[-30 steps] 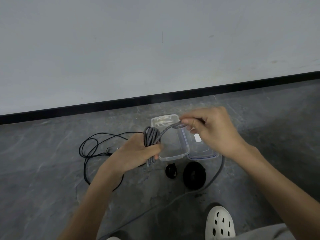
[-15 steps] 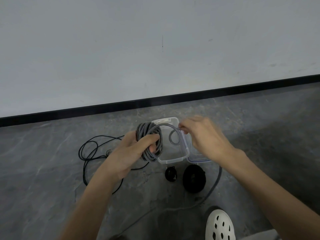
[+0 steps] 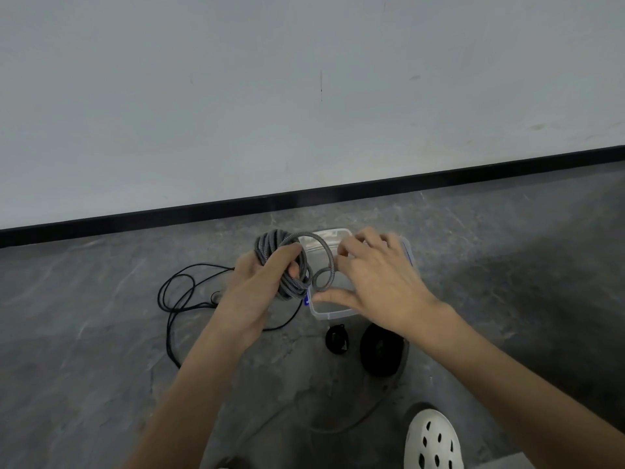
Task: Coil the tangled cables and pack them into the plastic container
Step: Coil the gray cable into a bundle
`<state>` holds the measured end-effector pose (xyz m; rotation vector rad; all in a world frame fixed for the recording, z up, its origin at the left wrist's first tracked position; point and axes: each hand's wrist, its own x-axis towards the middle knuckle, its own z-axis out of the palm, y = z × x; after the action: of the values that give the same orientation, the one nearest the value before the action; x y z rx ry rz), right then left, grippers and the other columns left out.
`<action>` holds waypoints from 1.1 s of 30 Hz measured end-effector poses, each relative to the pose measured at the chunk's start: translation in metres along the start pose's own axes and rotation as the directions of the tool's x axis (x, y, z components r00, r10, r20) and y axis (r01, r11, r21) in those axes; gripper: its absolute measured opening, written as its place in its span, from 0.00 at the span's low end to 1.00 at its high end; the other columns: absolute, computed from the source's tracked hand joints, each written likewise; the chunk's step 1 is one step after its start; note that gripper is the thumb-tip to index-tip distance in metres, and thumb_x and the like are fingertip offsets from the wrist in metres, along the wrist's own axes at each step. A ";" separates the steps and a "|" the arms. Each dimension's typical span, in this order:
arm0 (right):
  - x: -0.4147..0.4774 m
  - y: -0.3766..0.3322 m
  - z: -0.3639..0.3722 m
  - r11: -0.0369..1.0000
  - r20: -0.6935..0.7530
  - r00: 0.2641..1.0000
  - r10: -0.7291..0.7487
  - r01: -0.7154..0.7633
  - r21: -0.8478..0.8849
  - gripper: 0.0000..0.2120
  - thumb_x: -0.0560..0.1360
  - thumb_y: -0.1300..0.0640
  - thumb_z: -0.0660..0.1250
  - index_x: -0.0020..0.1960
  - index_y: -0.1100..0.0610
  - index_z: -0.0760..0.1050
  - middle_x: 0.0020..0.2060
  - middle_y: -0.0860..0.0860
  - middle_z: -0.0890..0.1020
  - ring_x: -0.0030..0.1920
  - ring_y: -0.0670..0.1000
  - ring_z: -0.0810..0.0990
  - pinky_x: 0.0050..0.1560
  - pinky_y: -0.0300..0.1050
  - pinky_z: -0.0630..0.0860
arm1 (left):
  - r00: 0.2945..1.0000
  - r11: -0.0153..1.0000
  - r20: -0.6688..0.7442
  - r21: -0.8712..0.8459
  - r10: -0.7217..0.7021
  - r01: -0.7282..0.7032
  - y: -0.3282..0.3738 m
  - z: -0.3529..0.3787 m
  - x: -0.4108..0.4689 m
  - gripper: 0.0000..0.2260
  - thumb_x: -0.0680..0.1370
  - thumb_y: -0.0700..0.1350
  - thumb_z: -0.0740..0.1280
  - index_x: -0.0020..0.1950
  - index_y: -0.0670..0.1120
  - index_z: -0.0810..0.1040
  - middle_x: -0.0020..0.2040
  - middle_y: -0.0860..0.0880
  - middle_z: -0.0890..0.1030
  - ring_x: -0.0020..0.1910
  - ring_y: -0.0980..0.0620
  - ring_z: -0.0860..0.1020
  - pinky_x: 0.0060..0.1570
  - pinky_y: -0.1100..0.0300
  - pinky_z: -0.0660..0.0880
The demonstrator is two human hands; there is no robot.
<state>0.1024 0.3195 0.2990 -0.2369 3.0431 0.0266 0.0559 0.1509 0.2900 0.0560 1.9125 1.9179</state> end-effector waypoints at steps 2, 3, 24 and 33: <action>0.001 -0.001 0.000 0.999 -0.016 1.000 -0.017 0.017 -0.033 0.38 0.71 0.30 0.40 0.53 0.54 0.79 0.53 0.47 0.76 0.58 0.51 0.69 0.58 0.49 0.65 | 1.000 1.000 -0.002 -0.010 0.006 -0.006 0.000 -0.001 0.001 0.17 0.77 0.49 0.67 0.29 0.49 0.72 0.33 0.48 0.73 0.36 0.52 0.72 0.42 0.58 0.68; 0.001 -0.001 0.001 0.999 -0.029 0.999 -0.019 0.018 -0.033 0.37 0.73 0.32 0.39 0.54 0.54 0.78 0.54 0.47 0.77 0.59 0.51 0.69 0.59 0.49 0.64 | 1.000 1.000 -0.001 -0.002 0.022 -0.022 0.000 -0.001 0.002 0.16 0.77 0.49 0.67 0.29 0.49 0.72 0.33 0.48 0.74 0.35 0.53 0.72 0.40 0.61 0.70; 0.002 0.013 0.001 0.666 -0.214 0.950 0.226 0.010 0.746 0.09 0.82 0.59 0.55 0.56 0.57 0.73 0.46 0.52 0.82 0.45 0.48 0.79 0.45 0.41 0.72 | 0.968 0.946 0.250 0.307 0.027 -0.105 0.004 0.002 -0.009 0.18 0.77 0.54 0.64 0.28 0.50 0.71 0.32 0.50 0.72 0.35 0.54 0.71 0.43 0.58 0.67; 0.009 0.019 0.001 0.575 -0.197 0.871 0.449 -0.113 0.810 0.18 0.84 0.54 0.49 0.39 0.55 0.70 0.35 0.49 0.75 0.38 0.46 0.73 0.40 0.38 0.68 | 0.891 0.943 0.438 0.231 0.119 -0.239 0.004 0.000 -0.010 0.16 0.76 0.53 0.63 0.29 0.51 0.71 0.32 0.48 0.70 0.36 0.48 0.70 0.44 0.52 0.66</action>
<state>0.0904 0.3371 0.2971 0.3827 3.0308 -1.4678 0.0640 0.1476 0.2961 0.6991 1.9046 1.5607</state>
